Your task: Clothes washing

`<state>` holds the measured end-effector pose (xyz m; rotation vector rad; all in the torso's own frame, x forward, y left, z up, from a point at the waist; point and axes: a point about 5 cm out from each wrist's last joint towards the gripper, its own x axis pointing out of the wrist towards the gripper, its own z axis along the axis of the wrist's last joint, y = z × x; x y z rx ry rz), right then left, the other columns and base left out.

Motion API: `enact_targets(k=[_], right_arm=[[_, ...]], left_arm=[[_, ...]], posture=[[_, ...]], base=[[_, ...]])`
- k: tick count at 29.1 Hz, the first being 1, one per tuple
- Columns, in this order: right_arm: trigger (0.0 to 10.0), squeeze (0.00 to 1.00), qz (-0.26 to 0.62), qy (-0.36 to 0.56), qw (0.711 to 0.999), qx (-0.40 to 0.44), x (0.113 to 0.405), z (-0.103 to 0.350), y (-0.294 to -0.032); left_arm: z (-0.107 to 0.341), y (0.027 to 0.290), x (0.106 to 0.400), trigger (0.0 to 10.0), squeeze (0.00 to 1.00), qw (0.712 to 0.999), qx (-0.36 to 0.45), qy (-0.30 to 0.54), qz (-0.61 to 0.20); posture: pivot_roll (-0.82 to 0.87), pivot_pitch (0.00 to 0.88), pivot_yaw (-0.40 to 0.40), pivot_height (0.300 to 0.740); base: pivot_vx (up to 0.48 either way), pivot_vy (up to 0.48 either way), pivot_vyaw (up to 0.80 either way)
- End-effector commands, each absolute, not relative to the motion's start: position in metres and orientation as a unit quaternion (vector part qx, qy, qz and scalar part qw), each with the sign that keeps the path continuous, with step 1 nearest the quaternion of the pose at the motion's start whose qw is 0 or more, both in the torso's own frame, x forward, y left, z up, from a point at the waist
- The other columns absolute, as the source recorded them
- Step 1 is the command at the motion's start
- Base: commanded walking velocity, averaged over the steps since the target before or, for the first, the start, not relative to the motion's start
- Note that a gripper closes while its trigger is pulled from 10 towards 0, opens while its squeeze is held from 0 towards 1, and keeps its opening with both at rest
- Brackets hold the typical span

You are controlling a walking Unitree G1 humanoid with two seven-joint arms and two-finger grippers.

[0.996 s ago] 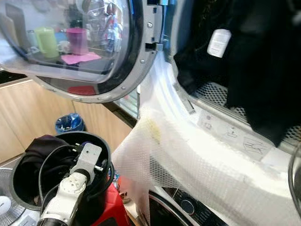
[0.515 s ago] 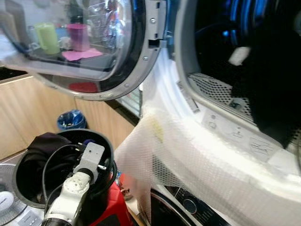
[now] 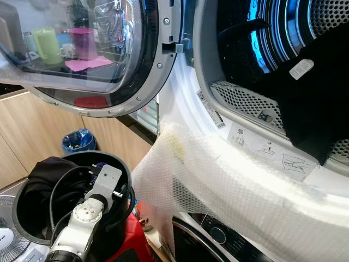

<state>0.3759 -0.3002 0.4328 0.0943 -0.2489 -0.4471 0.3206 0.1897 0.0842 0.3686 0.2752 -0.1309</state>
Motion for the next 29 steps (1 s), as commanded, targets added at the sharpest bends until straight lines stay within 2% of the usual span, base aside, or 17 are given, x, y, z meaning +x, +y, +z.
enact_targets(k=[1, 16, 22, 29], right_arm=[[10.0, 1.00, -0.221, -0.119, 0.967, 0.038, 0.373, 0.437, -0.303], [10.0, 1.00, -0.157, -0.136, 0.975, 0.080, 0.370, 0.449, -0.296], [10.0, 1.00, -0.158, -0.129, 0.978, 0.046, 0.369, 0.445, -0.296], [10.0, 1.00, -0.185, -0.090, 0.978, 0.022, 0.370, 0.413, -0.304]], left_arm=[[0.071, 0.176, 0.316, 10.0, 0.00, 0.963, 0.188, 0.165, -0.102], [0.071, 0.176, 0.316, 10.0, 0.00, 0.963, 0.184, 0.167, -0.104], [0.071, 0.174, 0.316, 10.0, 0.00, 0.963, 0.182, 0.166, -0.107], [0.071, 0.173, 0.316, 10.0, 0.00, 0.963, 0.181, 0.166, -0.109]], posture=[[0.12, 0.049, -0.039, 0.740], [0.10, 0.058, -0.052, 0.740], [0.10, 0.056, -0.060, 0.740], [0.10, 0.059, -0.064, 0.740]], base=[[0.000, 0.000, 0.00], [0.000, 0.000, 0.00], [0.000, 0.000, 0.00], [0.000, 0.000, 0.00]])
